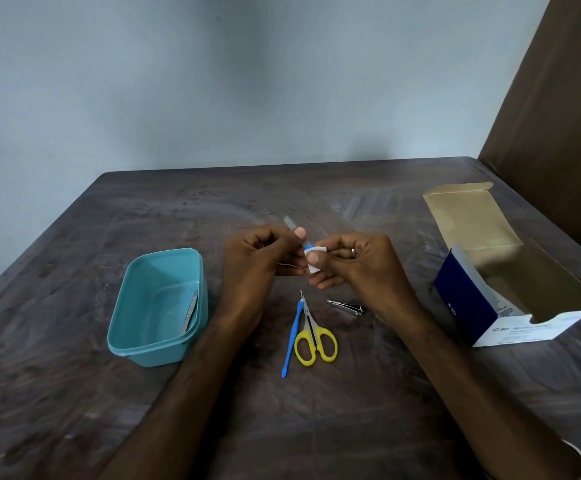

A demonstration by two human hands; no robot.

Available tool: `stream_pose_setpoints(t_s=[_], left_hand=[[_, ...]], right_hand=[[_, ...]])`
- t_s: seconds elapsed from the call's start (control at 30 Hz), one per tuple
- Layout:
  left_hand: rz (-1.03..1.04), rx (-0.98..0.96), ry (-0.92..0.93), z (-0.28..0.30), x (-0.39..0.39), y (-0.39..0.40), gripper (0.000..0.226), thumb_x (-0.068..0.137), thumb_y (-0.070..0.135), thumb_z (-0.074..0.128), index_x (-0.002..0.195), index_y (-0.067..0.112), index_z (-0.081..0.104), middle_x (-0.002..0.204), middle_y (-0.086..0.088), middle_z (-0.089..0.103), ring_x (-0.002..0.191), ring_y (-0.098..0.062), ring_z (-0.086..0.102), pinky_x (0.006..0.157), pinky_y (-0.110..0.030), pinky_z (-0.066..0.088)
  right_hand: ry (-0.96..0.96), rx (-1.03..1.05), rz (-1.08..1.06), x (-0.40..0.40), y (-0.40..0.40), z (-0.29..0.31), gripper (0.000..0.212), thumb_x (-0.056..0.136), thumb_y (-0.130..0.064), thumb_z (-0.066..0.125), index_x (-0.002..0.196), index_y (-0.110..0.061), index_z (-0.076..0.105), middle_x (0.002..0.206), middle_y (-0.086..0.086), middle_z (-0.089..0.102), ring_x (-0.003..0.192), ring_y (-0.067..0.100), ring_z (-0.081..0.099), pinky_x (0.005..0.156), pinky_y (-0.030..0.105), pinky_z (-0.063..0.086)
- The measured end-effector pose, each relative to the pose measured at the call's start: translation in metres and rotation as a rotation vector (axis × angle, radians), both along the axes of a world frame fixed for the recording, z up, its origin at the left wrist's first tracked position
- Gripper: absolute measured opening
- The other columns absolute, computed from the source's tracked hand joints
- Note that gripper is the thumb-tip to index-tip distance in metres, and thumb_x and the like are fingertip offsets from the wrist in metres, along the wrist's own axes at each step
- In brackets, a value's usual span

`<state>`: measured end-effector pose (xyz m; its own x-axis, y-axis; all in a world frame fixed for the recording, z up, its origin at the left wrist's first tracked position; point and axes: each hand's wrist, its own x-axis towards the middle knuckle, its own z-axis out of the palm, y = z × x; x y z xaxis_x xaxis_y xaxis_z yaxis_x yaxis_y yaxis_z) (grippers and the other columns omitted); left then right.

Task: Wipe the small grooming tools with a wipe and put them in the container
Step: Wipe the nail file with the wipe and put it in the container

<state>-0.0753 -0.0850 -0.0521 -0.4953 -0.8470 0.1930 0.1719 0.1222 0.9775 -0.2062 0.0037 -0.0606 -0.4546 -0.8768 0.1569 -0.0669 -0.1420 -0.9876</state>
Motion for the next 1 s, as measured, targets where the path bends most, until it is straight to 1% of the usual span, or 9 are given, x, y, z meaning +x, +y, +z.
stream_pose_setpoints(t_s=[0.17,0.27,0.47,0.6,0.67,0.73,0.83,0.93,1.0], left_hand=[[0.007,-0.026,-0.003,-0.002,0.000,0.000,0.017,0.089,0.010,0.069,0.080,-0.005,0.070,0.067,-0.011,0.069,0.058,-0.020,0.067,0.057,-0.031,0.057],[0.009,-0.025,0.001,-0.002,-0.001,0.000,0.018,0.089,0.010,0.069,0.079,-0.005,0.070,0.068,-0.011,0.069,0.060,-0.022,0.067,0.059,-0.033,0.058],[0.039,-0.055,0.011,-0.004,0.001,-0.003,0.016,0.090,0.009,0.068,0.088,-0.007,0.069,0.073,-0.013,0.072,0.065,-0.023,0.071,0.056,-0.027,0.056],[0.069,-0.087,-0.006,-0.006,0.002,-0.005,0.012,0.091,0.008,0.066,0.092,-0.004,0.068,0.074,-0.008,0.072,0.068,-0.021,0.072,0.058,-0.028,0.058],[0.045,-0.100,-0.011,-0.007,0.002,-0.006,0.006,0.091,0.005,0.065,0.087,0.003,0.069,0.075,-0.007,0.072,0.070,-0.019,0.071,0.060,-0.029,0.058],[-0.007,-0.078,0.016,-0.006,0.002,-0.006,0.019,0.091,0.002,0.064,0.078,0.015,0.069,0.076,-0.005,0.070,0.071,-0.017,0.069,0.061,-0.030,0.058],[-0.098,-0.077,0.017,-0.006,0.003,-0.008,0.032,0.092,0.002,0.062,0.071,0.025,0.070,0.080,-0.004,0.068,0.078,-0.017,0.064,0.070,-0.037,0.057],[-0.182,-0.087,0.005,-0.008,0.005,-0.010,0.018,0.091,0.009,0.064,0.079,0.022,0.071,0.085,-0.008,0.067,0.085,-0.025,0.062,0.081,-0.051,0.053],[-0.209,-0.070,0.011,-0.008,0.006,-0.010,0.010,0.087,0.014,0.065,0.082,0.019,0.071,0.087,-0.008,0.068,0.085,-0.027,0.063,0.082,-0.053,0.052]], right_hand=[[-0.004,0.011,0.004,-0.001,0.000,0.000,0.008,0.086,-0.005,0.073,0.092,0.000,0.073,0.074,0.018,0.075,0.062,0.027,0.073,0.059,0.031,0.062],[-0.042,0.007,0.044,-0.001,0.000,0.000,0.006,0.088,-0.001,0.069,0.091,-0.005,0.072,0.074,0.014,0.075,0.065,0.026,0.074,0.060,0.029,0.061],[-0.022,0.003,0.086,-0.001,0.000,-0.001,0.024,0.086,0.008,0.067,0.095,-0.014,0.072,0.082,0.010,0.078,0.076,0.024,0.076,0.067,0.026,0.060],[-0.023,0.015,0.068,-0.001,-0.001,-0.002,0.020,0.086,0.002,0.069,0.106,-0.001,0.072,0.089,0.016,0.077,0.080,0.028,0.077,0.066,0.025,0.059],[-0.073,0.024,0.066,-0.001,0.000,0.000,0.018,0.086,0.000,0.070,0.103,0.001,0.072,0.088,0.020,0.076,0.077,0.029,0.076,0.063,0.026,0.059],[-0.137,0.049,0.096,-0.001,0.001,0.002,0.013,0.085,-0.005,0.071,0.097,-0.002,0.073,0.085,0.020,0.076,0.072,0.029,0.076,0.062,0.028,0.060],[-0.208,0.087,0.167,-0.003,0.004,0.004,0.024,0.080,-0.017,0.072,0.098,-0.002,0.073,0.084,0.019,0.075,0.068,0.026,0.073,0.061,0.030,0.060],[-0.240,0.115,0.222,-0.003,0.006,0.006,0.028,0.078,-0.021,0.071,0.096,-0.001,0.074,0.078,0.016,0.071,0.062,0.022,0.067,0.056,0.029,0.058],[-0.267,0.122,0.233,-0.002,0.006,0.007,0.028,0.077,-0.022,0.070,0.094,-0.001,0.074,0.073,0.014,0.068,0.058,0.019,0.064,0.054,0.027,0.056]])
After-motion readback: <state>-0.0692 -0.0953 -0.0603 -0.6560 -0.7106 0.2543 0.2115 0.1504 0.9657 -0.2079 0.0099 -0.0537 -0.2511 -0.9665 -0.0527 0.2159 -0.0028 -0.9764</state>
